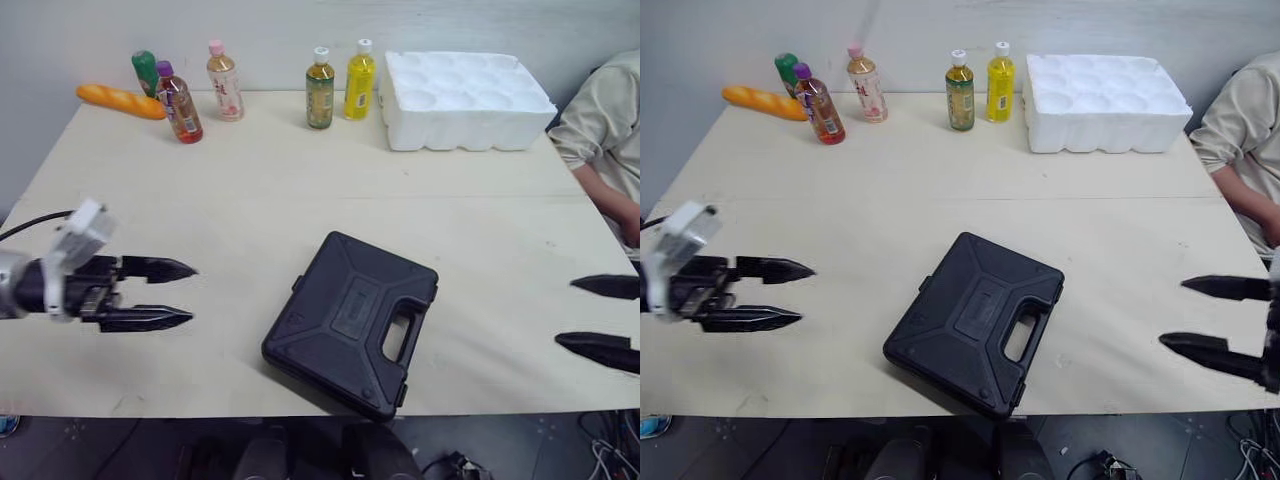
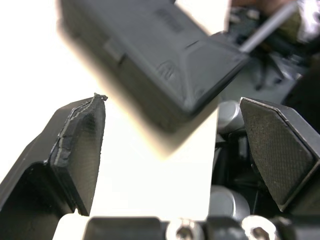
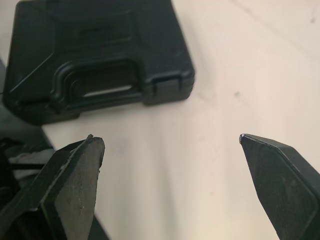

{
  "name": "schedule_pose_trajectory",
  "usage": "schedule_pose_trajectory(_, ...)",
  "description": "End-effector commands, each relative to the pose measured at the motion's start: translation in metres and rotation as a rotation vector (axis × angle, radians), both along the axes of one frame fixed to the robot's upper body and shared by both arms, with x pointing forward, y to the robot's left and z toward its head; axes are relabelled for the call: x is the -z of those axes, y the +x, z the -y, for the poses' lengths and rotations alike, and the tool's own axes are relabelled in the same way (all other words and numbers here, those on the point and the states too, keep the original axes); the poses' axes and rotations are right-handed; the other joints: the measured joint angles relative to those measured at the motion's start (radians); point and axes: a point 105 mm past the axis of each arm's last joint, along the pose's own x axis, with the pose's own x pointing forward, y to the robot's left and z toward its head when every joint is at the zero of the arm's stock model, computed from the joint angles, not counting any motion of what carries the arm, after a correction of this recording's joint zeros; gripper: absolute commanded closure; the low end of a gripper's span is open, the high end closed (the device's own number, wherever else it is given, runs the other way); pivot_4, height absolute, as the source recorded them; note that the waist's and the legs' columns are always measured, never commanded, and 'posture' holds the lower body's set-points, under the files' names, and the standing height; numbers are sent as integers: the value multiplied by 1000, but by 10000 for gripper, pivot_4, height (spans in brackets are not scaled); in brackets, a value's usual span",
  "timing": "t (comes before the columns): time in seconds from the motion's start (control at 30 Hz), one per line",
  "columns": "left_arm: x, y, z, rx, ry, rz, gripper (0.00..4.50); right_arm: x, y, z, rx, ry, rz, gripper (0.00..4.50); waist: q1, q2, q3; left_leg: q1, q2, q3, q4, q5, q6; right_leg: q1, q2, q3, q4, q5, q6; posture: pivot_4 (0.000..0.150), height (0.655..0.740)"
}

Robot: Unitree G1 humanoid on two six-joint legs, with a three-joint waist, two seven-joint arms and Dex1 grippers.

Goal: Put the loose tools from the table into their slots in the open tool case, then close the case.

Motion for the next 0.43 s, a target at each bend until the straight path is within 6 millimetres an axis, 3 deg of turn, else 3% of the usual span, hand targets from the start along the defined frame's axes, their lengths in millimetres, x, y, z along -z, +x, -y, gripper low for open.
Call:
schedule_pose_trajectory(0.03,-17,-6,-10,-73,5,94,204,-8,2,-2,-41,-13,29,0,5,0,0,0,0,0,-1,0,0,0,-1,0,0,0,0,1500,7400)
schedule_pose_trajectory(0.43,-13,2,1,-72,16,174,204,-7,9,-7,-65,-20,49,0,-1,1,0,0,0,1,-6,1,-2,-2,-1,0,-2,0,0,1500,7400)
